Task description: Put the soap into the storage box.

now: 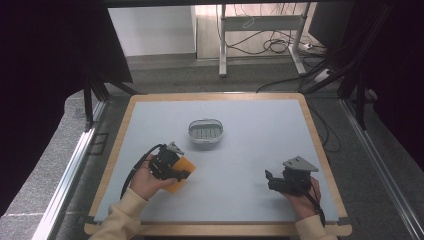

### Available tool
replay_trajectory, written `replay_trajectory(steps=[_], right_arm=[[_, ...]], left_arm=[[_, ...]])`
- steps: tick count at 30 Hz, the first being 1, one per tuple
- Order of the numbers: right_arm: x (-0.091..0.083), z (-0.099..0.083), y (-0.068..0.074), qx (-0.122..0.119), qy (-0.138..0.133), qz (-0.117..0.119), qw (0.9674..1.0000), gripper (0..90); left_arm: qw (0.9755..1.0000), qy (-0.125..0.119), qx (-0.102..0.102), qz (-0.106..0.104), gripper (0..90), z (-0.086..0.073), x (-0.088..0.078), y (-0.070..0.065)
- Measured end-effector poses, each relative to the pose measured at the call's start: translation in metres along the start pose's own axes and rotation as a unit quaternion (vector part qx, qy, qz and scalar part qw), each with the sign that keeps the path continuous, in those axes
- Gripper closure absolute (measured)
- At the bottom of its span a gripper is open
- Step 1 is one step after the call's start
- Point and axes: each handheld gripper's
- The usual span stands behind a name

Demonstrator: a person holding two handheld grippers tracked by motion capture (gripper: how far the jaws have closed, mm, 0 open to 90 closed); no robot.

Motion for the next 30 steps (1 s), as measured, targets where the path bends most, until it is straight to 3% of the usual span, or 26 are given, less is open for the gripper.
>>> replay_trajectory(steps=[30], right_arm=[[0.003, -0.001, 0.000, -0.001, 0.004, -0.001, 1.0000, 10.0]], left_arm=[[0.9994, -0.018, 0.030, 0.000, 62.1, 0.022, -0.032, 0.012]])
Point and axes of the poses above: each handheld gripper's, and its own axes: x roughly forward along the jaws, z roughly out of its top, y roughly to its left, and after that the axes turned 2 degrees about -x, right-handed
